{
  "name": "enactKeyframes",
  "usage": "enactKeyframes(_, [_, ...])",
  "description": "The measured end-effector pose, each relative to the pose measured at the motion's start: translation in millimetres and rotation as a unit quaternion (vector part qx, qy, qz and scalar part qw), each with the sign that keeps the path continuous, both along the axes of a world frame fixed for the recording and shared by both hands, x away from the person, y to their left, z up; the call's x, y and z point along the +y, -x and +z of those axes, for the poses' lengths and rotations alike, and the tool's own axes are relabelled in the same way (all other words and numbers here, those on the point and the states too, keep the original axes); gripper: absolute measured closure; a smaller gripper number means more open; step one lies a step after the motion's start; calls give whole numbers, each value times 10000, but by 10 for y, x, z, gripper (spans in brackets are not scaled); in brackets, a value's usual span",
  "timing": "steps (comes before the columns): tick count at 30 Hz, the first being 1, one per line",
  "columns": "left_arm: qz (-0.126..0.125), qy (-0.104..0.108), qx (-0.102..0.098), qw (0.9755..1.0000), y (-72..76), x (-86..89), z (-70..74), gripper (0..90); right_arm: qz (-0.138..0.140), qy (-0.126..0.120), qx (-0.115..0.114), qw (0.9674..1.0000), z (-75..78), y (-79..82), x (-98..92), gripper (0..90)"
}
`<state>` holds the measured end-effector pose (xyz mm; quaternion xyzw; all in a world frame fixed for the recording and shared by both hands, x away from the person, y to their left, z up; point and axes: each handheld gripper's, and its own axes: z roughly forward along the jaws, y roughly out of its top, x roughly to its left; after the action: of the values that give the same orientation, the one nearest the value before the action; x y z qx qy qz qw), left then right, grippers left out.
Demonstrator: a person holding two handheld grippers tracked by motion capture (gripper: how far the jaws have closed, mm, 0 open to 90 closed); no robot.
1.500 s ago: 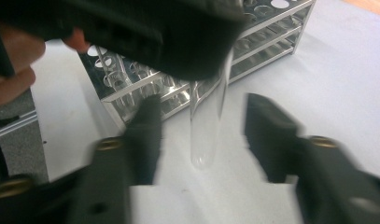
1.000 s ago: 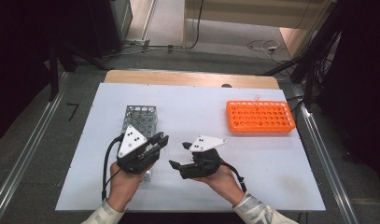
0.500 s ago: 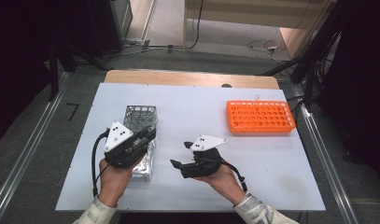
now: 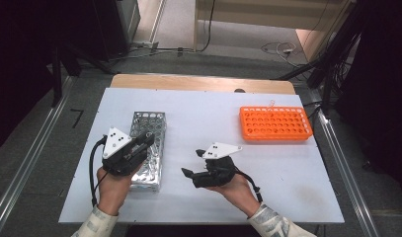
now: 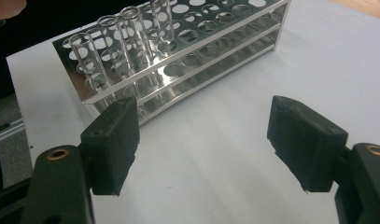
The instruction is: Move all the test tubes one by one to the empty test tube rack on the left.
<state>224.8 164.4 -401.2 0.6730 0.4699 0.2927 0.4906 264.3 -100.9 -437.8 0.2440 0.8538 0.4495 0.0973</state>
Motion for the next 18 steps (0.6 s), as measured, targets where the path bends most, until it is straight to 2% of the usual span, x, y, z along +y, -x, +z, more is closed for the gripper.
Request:
enactKeyframes(13, [70, -333, 209, 9992, -32, -73, -234, 747, -5, 44, -9, 10000, -12, 1, -8, 240])
enactKeyframes(18, [67, -369, 305, 9988, -17, -73, -289, 745, -1, 62, -23, 10000, -11, 4, -16, 240])
